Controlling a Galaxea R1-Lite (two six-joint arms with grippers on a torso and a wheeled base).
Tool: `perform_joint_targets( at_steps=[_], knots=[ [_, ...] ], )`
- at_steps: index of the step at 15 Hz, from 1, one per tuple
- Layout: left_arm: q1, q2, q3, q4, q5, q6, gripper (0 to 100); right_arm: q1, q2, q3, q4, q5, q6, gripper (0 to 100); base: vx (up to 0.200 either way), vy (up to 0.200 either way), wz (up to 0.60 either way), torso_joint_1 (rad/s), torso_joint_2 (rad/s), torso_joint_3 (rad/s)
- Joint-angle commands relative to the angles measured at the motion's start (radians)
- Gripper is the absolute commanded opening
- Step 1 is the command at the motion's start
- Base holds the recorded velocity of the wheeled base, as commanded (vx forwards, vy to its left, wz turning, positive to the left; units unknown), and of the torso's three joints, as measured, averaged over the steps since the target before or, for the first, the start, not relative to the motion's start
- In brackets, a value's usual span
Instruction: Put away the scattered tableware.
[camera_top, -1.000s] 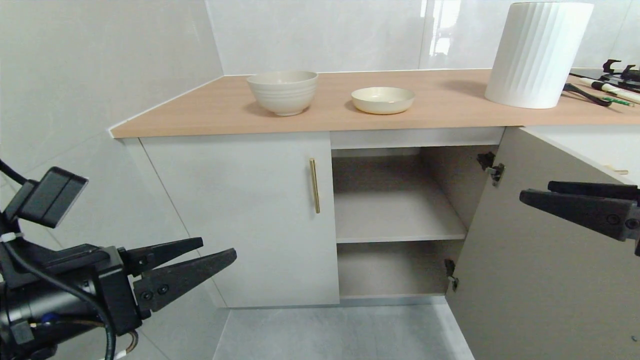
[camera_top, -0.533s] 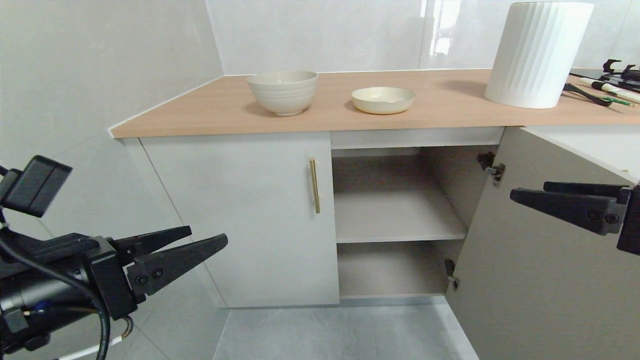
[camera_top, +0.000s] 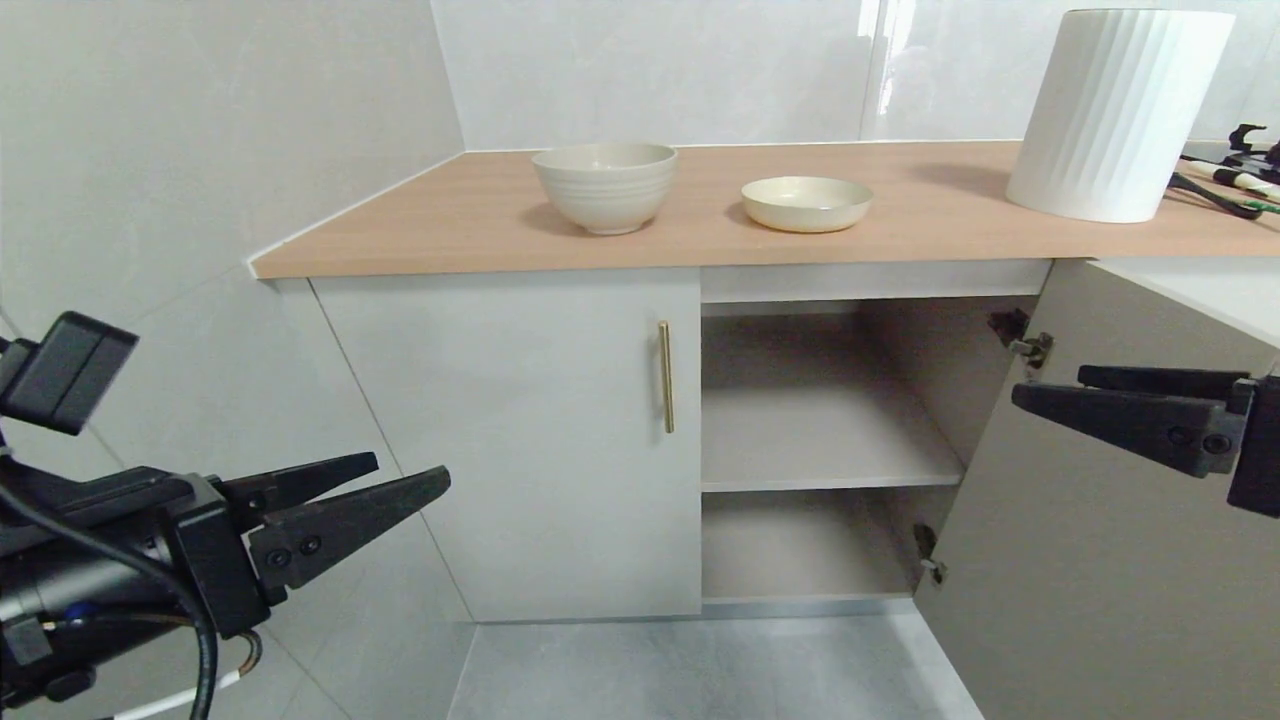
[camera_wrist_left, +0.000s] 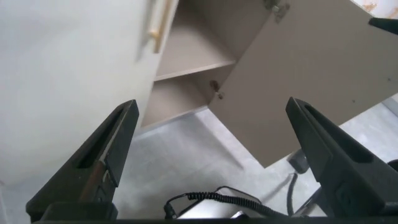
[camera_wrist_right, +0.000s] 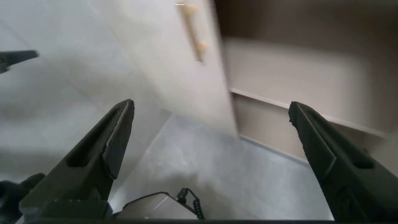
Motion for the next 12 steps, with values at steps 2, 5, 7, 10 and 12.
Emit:
perform_joint_targets(
  at_steps=[2, 5, 7, 10, 12],
  knots=[
    [-0.001, 0.003, 0.002, -0.001, -0.001, 0.002, 100, -0.001, 0.002, 0.000, -0.001, -0.001, 0.000, 100, 0.000, 0.000, 0.00, 0.000, 0.00, 0.000],
    [-0.001, 0.002, 0.003, -0.001, -0.001, 0.002, 100, -0.001, 0.002, 0.000, -0.001, -0.001, 0.000, 100, 0.000, 0.000, 0.00, 0.000, 0.00, 0.000],
    [-0.001, -0.005, 0.003, 0.003, -0.002, 0.025, 100, 0.001, 0.000, 0.002, -0.001, -0.001, 0.000, 100, 0.000, 0.000, 0.00, 0.000, 0.00, 0.000],
    [-0.001, -0.011, -0.003, 0.079, -0.002, 0.097, 100, 0.001, 0.000, 0.002, -0.002, 0.001, 0.000, 100, 0.133, 0.000, 0.00, -0.002, 0.00, 0.002],
    [-0.001, -0.011, -0.003, 0.081, -0.002, 0.097, 100, 0.001, 0.000, 0.002, -0.002, 0.001, 0.000, 100, 0.200, 0.000, 0.00, 0.000, 0.00, 0.002]
  ],
)
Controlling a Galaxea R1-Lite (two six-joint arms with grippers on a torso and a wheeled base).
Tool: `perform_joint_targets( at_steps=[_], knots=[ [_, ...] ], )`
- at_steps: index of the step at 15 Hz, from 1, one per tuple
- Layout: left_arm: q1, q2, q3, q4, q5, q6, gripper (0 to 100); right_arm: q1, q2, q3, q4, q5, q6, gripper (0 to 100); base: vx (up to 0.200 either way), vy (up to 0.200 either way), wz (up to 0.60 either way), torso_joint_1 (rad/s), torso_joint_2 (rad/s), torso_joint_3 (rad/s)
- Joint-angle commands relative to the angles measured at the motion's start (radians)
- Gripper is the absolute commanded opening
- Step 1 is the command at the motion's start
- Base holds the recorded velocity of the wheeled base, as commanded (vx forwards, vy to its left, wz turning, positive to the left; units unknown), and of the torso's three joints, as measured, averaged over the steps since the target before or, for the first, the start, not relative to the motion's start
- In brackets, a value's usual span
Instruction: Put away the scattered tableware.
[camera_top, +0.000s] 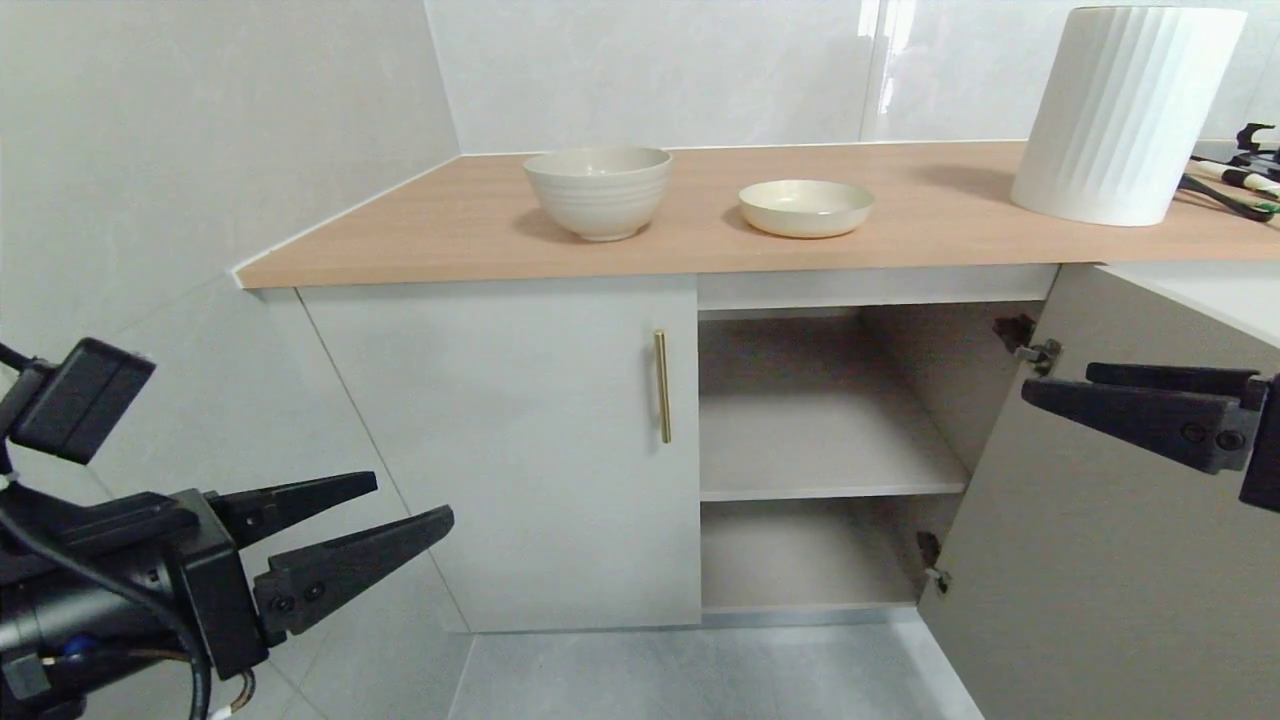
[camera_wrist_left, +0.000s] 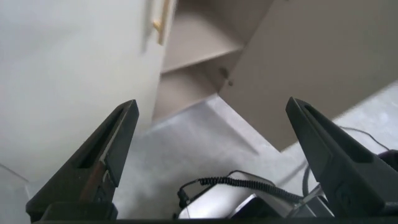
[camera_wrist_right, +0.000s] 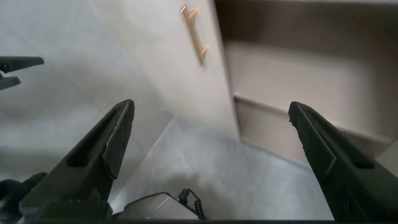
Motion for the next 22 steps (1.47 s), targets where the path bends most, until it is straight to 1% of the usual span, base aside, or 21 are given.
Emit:
perform_joint_targets(
  at_steps=[1, 9, 15, 22],
  knots=[
    [0.000, 0.001, -0.002, 0.001, 0.000, 0.000, 100, 0.001, 0.001, 0.001, 0.001, 0.000, 0.000, 100, 0.200, 0.000, 0.00, 0.007, 0.00, 0.002],
    [0.000, -0.003, -0.002, -0.002, 0.001, 0.000, 100, 0.001, -0.012, 0.023, -0.005, 0.003, 0.001, 100, 0.200, 0.000, 0.00, 0.004, 0.00, 0.001],
    [0.000, -0.040, -0.010, -0.001, 0.003, -0.002, 100, -0.004, -0.022, 0.075, -0.110, 0.002, -0.017, 100, 0.000, 0.000, 0.00, 0.000, 0.00, 0.000],
    [0.000, -0.071, -0.010, -0.001, -0.006, -0.005, 100, -0.002, -0.023, 0.076, -0.111, 0.003, -0.028, 100, 0.000, 0.000, 0.00, 0.000, 0.00, 0.000]
  ],
)
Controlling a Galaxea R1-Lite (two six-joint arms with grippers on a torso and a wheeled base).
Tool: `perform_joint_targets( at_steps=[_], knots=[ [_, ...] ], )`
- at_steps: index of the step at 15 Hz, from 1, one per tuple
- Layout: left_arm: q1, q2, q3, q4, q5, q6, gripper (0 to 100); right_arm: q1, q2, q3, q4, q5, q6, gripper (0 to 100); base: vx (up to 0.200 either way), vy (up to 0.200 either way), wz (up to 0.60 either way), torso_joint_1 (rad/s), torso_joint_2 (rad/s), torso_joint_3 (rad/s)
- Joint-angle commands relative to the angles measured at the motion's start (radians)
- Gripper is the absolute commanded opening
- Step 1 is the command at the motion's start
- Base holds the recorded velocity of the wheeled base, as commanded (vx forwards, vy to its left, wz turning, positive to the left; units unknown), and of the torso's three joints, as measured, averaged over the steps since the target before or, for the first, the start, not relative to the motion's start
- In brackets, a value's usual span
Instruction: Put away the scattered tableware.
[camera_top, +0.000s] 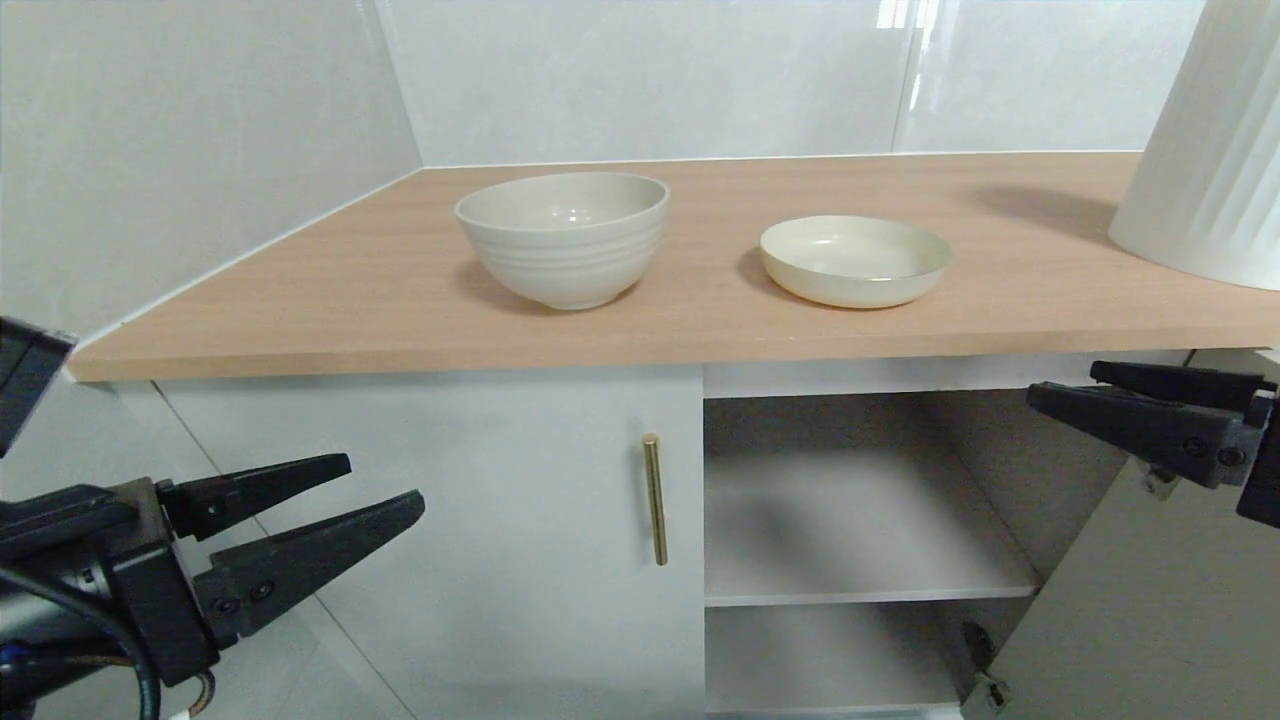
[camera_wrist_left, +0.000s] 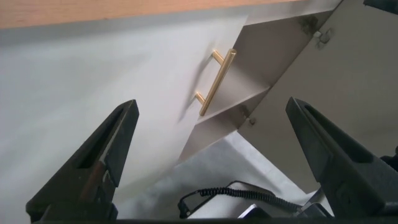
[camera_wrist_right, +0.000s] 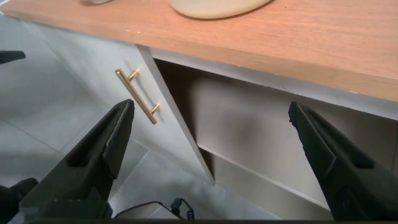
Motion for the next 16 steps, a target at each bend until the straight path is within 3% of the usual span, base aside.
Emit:
perform_joint_targets(
  at_steps=[1, 4, 8, 13, 16],
  knots=[
    [0.000, -0.001, 0.000, 0.000, 0.001, -0.001, 100, 0.001, 0.001, 0.000, -0.001, 0.001, 0.000, 100, 0.000, 0.000, 0.00, 0.000, 0.00, 0.000],
    [0.000, 0.002, 0.000, 0.000, -0.001, -0.001, 100, 0.001, 0.007, 0.000, -0.001, 0.001, -0.001, 100, 0.000, 0.000, 0.00, 0.000, 0.00, 0.000],
    [0.000, 0.002, 0.000, 0.000, -0.001, -0.001, 100, 0.001, 0.010, -0.001, -0.002, 0.001, -0.012, 100, 0.000, 0.000, 0.00, 0.068, -0.23, -0.267],
    [-0.003, 0.011, -0.001, 0.001, -0.001, -0.001, 100, 0.001, 0.028, -0.003, -0.011, 0.002, -0.026, 100, 0.000, 0.000, 0.00, 0.138, -0.52, -0.309],
    [-0.003, 0.074, -0.070, 0.006, 0.002, -0.001, 100, 0.000, 0.080, -0.023, -0.037, -0.006, -0.033, 100, 0.000, 0.000, 0.00, 0.175, -0.47, -0.305]
  ],
)
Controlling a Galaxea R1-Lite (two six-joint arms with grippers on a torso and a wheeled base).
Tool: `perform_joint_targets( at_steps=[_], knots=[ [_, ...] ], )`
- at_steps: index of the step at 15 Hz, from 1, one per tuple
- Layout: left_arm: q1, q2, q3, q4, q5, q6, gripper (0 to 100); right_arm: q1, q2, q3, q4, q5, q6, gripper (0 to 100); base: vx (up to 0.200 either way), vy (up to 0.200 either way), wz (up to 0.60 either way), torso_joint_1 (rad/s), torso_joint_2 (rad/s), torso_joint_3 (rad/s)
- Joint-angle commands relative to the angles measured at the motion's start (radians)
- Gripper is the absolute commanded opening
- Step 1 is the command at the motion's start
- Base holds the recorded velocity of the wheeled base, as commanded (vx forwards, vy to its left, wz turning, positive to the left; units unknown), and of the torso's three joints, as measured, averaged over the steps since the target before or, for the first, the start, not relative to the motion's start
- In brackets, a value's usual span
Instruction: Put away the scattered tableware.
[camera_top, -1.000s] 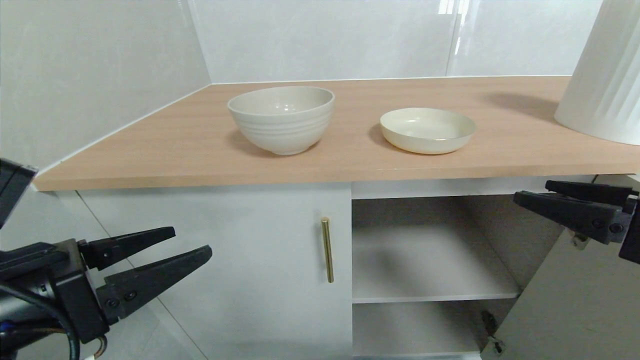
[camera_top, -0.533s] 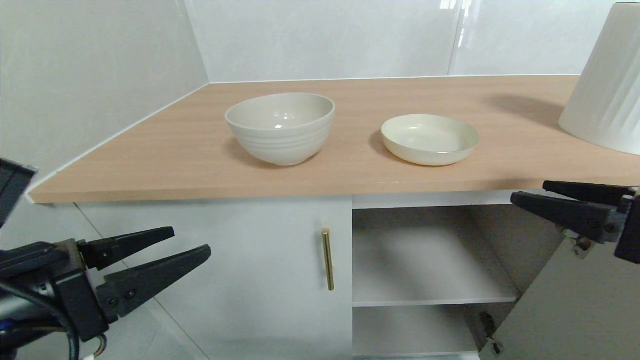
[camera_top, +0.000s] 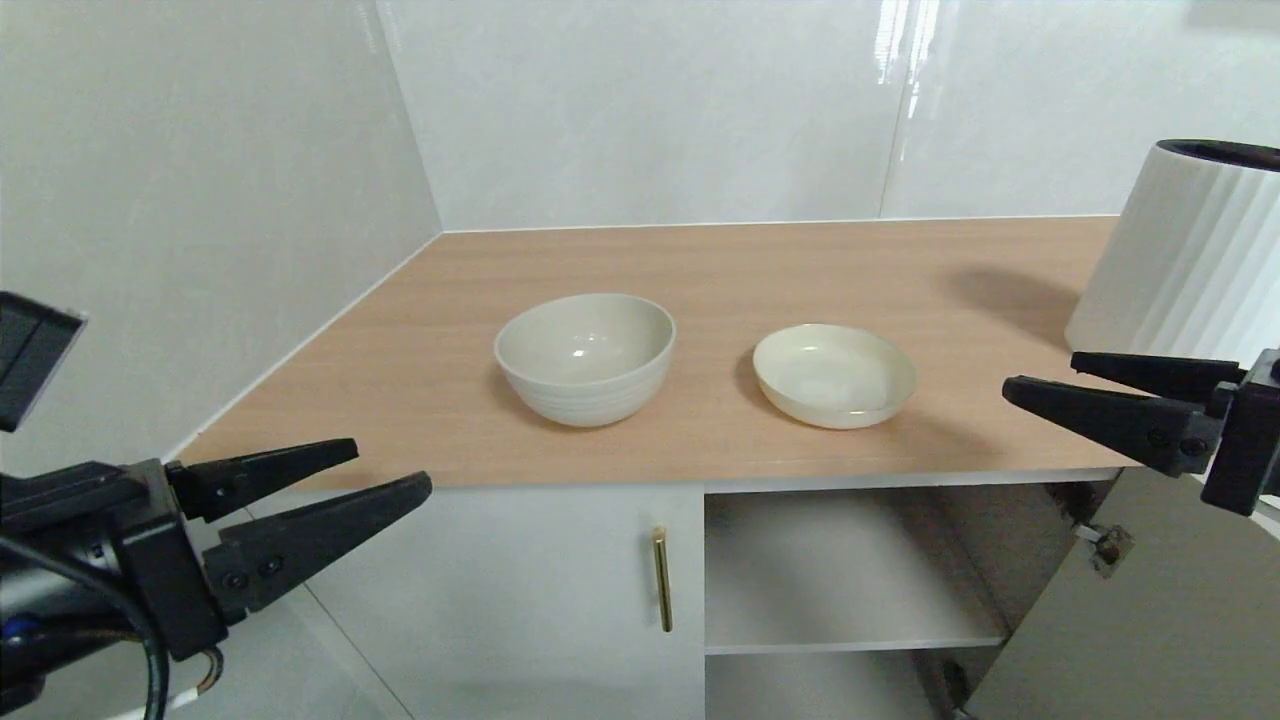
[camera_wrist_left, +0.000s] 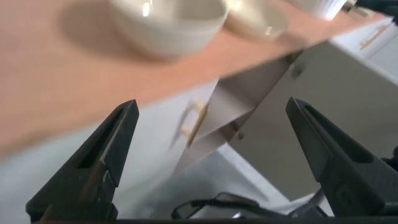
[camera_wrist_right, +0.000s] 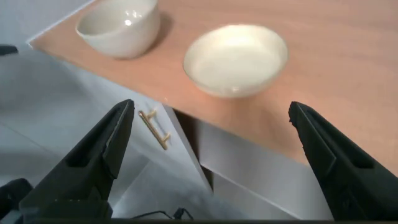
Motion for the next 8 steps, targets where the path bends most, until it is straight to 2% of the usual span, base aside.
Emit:
perform_joint_targets(
  at_steps=[1, 3, 4, 6, 8],
  knots=[
    [0.002, 0.070, -0.055, 0.000, 0.002, -0.001, 100, -0.007, 0.068, -0.052, -0.002, -0.006, -0.001, 100, 0.000, 0.000, 0.00, 0.183, -0.47, -0.295],
    [0.020, 0.137, -0.132, 0.000, 0.007, -0.001, 100, -0.016, 0.160, -0.170, 0.058, -0.047, 0.009, 100, 0.000, 0.000, 0.00, 0.186, -0.48, -0.288],
    [0.023, 0.176, -0.187, 0.003, 0.010, -0.001, 100, -0.015, 0.211, -0.230, 0.138, -0.095, 0.018, 100, 0.000, 0.000, 0.00, 0.193, -0.49, -0.290],
    [0.037, 0.226, -0.284, 0.084, 0.033, -0.001, 100, -0.015, 0.294, -0.340, 0.259, -0.200, 0.073, 100, 0.000, 0.000, 0.00, 0.097, -0.23, -0.139],
    [0.035, 0.288, -0.417, 0.307, 0.174, -0.001, 100, -0.016, 0.329, -0.388, 0.291, -0.246, 0.150, 100, 0.000, 0.000, 0.00, 0.025, -0.04, -0.031]
  ],
)
